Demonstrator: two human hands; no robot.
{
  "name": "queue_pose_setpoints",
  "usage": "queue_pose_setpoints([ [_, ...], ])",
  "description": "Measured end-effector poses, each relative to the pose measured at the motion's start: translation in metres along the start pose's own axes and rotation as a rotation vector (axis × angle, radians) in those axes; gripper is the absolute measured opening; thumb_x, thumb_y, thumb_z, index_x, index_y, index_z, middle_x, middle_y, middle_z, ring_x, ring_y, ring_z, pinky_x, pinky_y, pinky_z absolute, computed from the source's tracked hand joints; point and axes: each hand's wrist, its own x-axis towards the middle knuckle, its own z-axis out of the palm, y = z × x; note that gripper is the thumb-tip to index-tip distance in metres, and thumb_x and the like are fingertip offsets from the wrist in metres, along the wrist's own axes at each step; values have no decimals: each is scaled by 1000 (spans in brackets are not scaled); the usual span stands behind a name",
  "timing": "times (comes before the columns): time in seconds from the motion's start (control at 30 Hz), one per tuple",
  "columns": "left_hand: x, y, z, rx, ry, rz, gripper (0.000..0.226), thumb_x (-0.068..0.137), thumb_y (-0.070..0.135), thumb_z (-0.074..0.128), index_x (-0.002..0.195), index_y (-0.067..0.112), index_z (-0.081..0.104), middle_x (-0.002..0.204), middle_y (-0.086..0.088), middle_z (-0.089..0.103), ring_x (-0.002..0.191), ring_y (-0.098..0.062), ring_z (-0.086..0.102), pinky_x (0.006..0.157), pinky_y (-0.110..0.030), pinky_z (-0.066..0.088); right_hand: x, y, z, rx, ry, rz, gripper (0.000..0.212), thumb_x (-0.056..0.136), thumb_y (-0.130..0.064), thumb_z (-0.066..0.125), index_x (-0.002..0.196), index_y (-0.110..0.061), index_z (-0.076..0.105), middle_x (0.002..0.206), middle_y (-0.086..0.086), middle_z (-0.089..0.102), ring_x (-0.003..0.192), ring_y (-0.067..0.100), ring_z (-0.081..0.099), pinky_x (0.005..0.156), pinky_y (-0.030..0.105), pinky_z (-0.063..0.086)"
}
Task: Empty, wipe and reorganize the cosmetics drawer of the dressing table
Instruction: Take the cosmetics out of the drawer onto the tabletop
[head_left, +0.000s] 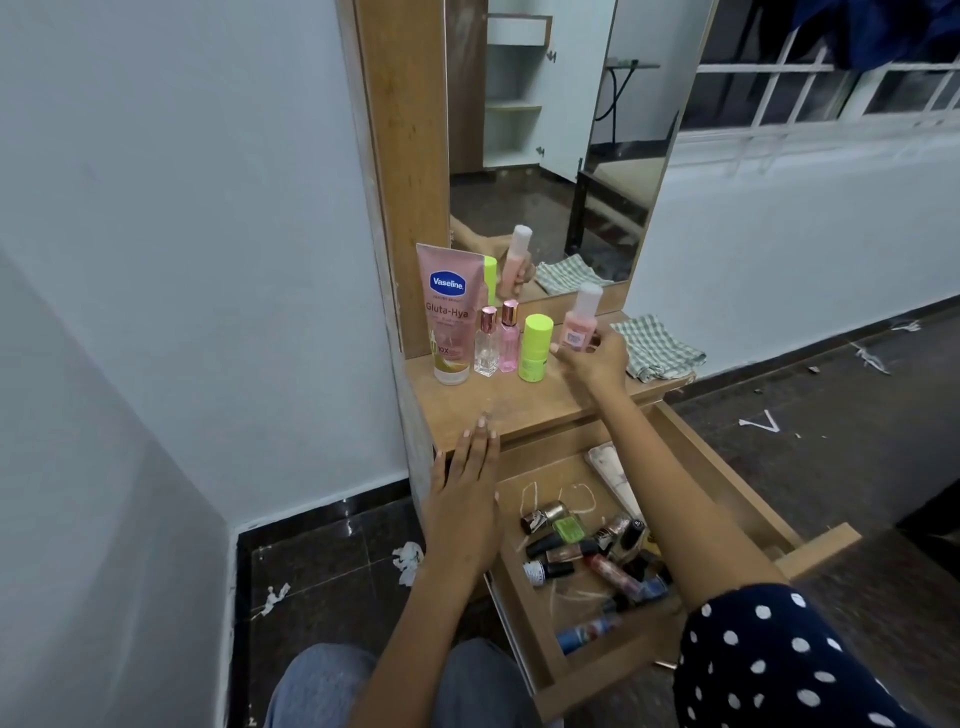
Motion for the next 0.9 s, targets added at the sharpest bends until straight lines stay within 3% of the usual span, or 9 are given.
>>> queue_pose_setpoints([
  [0.17,0,0,-2,-19,3,4,70,99,18,35,151,21,-12,157,5,-23,146,-13,-17,117,-35,-7,-2,9,3,-24,-52,-59,43,71,-7,81,110,-2,63,107,15,69,97,24,63,80,30,48],
  [0.33,0,1,-2,-21,8,7,71,99,18,35,151,21,-12,156,5,-24,146,-13,-16,117,-35,-7,5,15,3,-136,-194,-36,45,80,-2,71,123,-4,54,121,13,63,113,26,58,101,40,46],
  [0.6,-1,0,-1,-23,22,10,70,99,19,35,150,21,-14,153,6,-26,145,-13,-17,115,-33,-11,3,14,0,-186,-291,-43,56,81,8,62,132,-7,45,129,13,58,121,28,54,104,44,44],
  [0.7,-2,0,1,-26,24,11,70,99,18,34,150,21,-13,154,6,-25,145,-13,-17,116,-34,-10,-9,6,-11,-200,-219,-1,64,80,13,58,139,-4,38,132,12,56,124,27,53,105,41,44],
  [0.8,-2,-1,2,-21,29,17,71,99,18,35,150,21,-14,154,6,-25,145,-13,-17,116,-33,-10,-45,2,-31,-173,-84,-94,57,79,15,58,132,-3,49,121,13,61,113,24,59,100,36,48],
  [0.9,-2,-2,4,-15,25,23,71,99,17,36,150,21,-12,155,5,-24,146,-14,-16,116,-34,-9,-95,10,-52,-279,-235,-246,34,82,8,62,112,-8,63,103,1,69,92,11,65,88,24,54],
])
